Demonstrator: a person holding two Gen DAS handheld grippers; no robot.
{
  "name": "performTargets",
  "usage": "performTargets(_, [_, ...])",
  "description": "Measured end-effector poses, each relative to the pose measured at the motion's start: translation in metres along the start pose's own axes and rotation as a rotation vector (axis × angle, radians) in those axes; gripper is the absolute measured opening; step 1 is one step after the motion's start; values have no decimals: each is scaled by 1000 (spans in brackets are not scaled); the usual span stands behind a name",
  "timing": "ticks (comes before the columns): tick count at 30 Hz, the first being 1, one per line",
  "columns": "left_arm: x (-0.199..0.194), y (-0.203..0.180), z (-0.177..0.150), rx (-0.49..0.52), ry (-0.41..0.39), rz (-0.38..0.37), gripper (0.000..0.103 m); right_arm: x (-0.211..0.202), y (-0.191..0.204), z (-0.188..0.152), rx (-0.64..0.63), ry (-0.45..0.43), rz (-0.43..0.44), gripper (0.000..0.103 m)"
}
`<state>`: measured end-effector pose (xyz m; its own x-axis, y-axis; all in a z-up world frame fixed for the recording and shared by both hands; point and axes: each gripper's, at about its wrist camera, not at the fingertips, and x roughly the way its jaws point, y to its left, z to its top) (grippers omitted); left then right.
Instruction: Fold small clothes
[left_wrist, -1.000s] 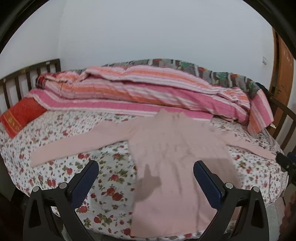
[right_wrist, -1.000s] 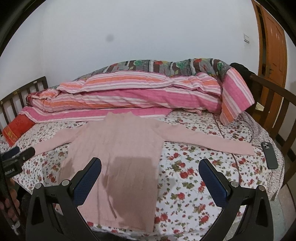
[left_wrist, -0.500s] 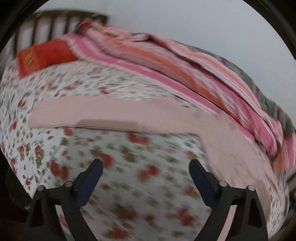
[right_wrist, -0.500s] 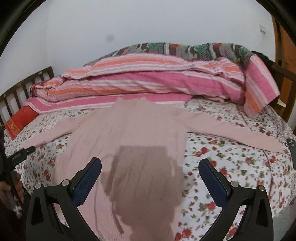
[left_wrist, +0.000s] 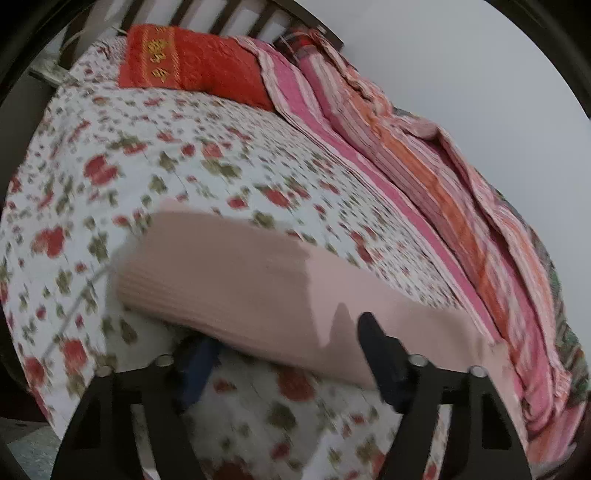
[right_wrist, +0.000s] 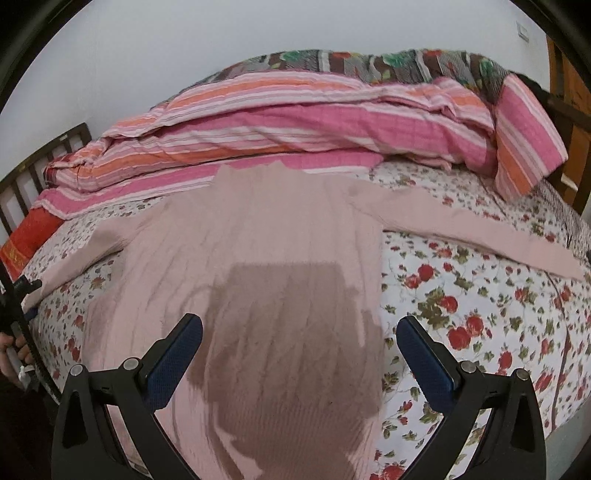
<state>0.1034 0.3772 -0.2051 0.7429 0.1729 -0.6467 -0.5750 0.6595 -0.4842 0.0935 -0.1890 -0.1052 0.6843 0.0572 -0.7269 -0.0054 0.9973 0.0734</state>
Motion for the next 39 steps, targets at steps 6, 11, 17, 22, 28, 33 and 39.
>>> performTargets(6, [-5, -15, 14, 94, -88, 166, 8, 2, -32, 2, 62, -9, -41, 103])
performTargets(11, [-22, -81, 21, 268, -157, 145, 7, 3, -68, 4, 131, -26, -67, 103])
performTargets(17, [-41, -197, 1, 454, -169, 8, 7, 7, -107, 5, 159, -34, -101, 103])
performTargets(22, [-56, -294, -45, 639, -181, -108, 7, 2, -144, 5, 226, -46, -87, 103])
performTargets(28, [-53, -399, -135, 779, -72, -299, 7, 0, -164, -2, 245, -33, -89, 103])
performTargets(33, [-34, -446, -219, 850, 70, -406, 9, 2, -169, -8, 238, -22, -101, 103])
performTargets(39, [-22, -451, -257, 847, 222, -490, 54, 14, -165, -5, 223, -5, -83, 103])
